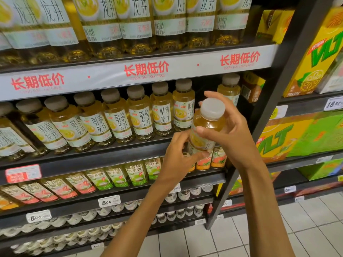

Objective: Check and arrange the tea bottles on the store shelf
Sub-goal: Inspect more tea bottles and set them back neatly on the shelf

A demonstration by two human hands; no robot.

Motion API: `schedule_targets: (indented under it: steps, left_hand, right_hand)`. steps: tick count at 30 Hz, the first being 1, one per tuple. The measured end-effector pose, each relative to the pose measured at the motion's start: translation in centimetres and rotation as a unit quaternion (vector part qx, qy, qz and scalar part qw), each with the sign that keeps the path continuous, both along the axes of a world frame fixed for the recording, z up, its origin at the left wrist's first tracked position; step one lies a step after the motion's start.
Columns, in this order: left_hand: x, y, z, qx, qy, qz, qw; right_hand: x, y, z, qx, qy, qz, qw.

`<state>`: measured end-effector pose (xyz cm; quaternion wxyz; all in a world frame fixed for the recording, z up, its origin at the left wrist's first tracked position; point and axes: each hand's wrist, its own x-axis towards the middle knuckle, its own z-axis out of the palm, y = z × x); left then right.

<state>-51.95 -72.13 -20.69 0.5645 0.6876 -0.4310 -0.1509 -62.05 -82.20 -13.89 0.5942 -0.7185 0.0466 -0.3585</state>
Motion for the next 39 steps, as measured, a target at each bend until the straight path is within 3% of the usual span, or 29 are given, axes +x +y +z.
schedule_targets:
  steps: [6, 19, 22, 26, 39]
  left_hand:
    - [0.0, -2.9, -0.1, -0.015, -0.002, 0.07, 0.997]
    - [-0.7, -6.3, -1.7, -0.013, -0.076, 0.231, 0.97]
    - [-0.9, -6.5, -2.0, -0.027, -0.106, 0.249, 0.962]
    - [-1.2, -7.1, -2.0, -0.029, -0.126, 0.263, 0.956]
    - [-0.8, -8.4, -1.4, -0.023, -0.084, 0.251, 0.964]
  right_hand:
    - [1.7, -1.9, -1.1, 0.054, -0.034, -0.136, 0.989]
    - [4.6, -4.8, -1.7, -0.04, 0.02, -0.166, 0.985]
    - [4.9, -4.8, -1.8, -0.096, 0.047, -0.209, 0.972]
    - [4.7, -4.4, -2.1, -0.137, 0.009, -0.284, 0.949]
    - [4.3, -4.9, -3.4, -0.221, 0.059, -0.339, 0.913]
